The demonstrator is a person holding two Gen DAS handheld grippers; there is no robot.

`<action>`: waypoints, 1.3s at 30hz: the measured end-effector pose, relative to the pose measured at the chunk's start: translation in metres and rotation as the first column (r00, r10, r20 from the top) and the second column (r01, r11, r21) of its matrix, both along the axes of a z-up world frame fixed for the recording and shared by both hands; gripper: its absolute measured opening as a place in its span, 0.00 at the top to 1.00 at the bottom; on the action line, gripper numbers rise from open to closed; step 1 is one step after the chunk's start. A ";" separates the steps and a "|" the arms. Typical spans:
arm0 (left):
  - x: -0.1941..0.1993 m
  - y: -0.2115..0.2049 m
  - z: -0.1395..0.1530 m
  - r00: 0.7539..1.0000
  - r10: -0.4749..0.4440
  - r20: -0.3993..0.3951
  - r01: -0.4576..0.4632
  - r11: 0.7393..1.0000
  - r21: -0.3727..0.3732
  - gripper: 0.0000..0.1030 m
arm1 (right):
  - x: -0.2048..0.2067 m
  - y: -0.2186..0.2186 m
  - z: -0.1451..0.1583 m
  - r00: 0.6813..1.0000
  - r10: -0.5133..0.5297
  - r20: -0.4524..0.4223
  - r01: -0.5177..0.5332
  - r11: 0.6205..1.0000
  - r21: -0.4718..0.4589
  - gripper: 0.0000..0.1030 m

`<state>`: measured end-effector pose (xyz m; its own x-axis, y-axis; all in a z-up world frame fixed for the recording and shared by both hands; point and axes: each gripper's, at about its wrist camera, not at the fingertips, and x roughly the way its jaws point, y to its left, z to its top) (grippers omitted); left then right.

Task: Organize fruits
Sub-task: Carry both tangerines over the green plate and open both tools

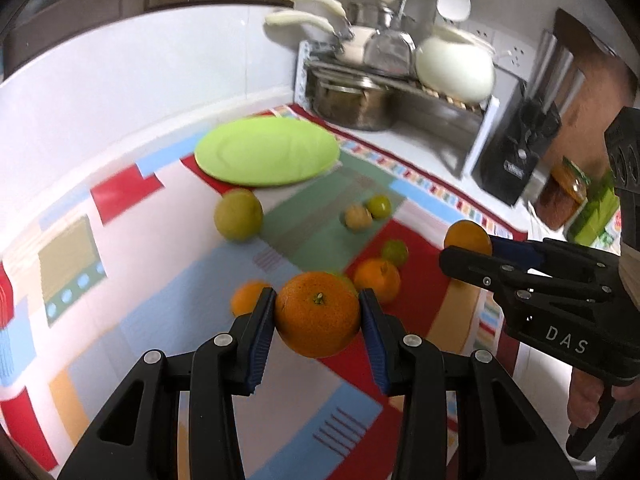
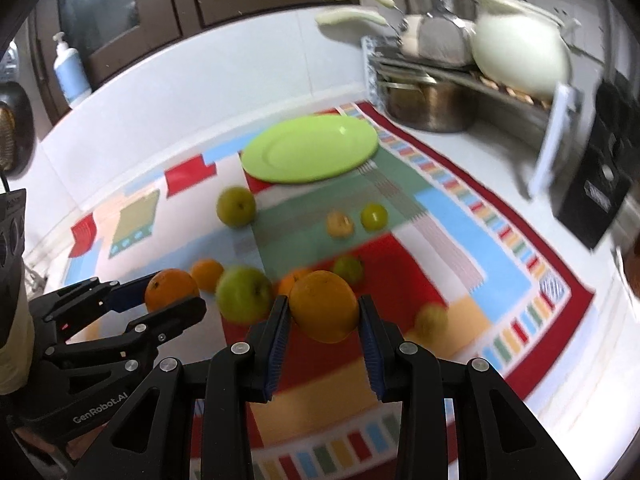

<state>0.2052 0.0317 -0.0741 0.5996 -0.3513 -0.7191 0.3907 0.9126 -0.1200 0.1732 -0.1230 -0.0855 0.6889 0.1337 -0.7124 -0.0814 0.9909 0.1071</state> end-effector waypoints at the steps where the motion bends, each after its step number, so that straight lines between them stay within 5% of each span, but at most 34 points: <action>1: 0.003 0.000 0.004 1.000 0.004 0.008 -0.004 1.000 -0.002 0.60 | 0.004 0.001 0.005 1.000 0.012 0.012 -0.012 1.000 -0.004 0.66; 12: 0.062 -0.005 0.039 0.995 0.047 0.086 -0.047 0.999 -0.005 0.60 | 0.066 0.008 0.051 0.986 0.128 0.103 -0.122 0.990 -0.065 0.66; 20: 0.118 -0.007 0.044 0.994 0.051 0.100 -0.054 0.998 0.023 0.60 | 0.126 0.004 0.056 0.981 0.169 0.092 -0.163 0.984 -0.068 0.66; 39: 0.233 -0.008 -0.028 0.997 0.043 -0.064 -0.039 0.997 0.066 0.60 | 0.258 0.007 -0.005 0.963 0.255 -0.089 -0.262 0.962 -0.080 0.66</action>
<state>0.4386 0.0232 -0.1018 0.5638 -0.2791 -0.7773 0.3460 0.9344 -0.0846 0.4307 -0.1157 -0.0902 0.5815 0.2327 -0.7796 -0.3312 0.9429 0.0344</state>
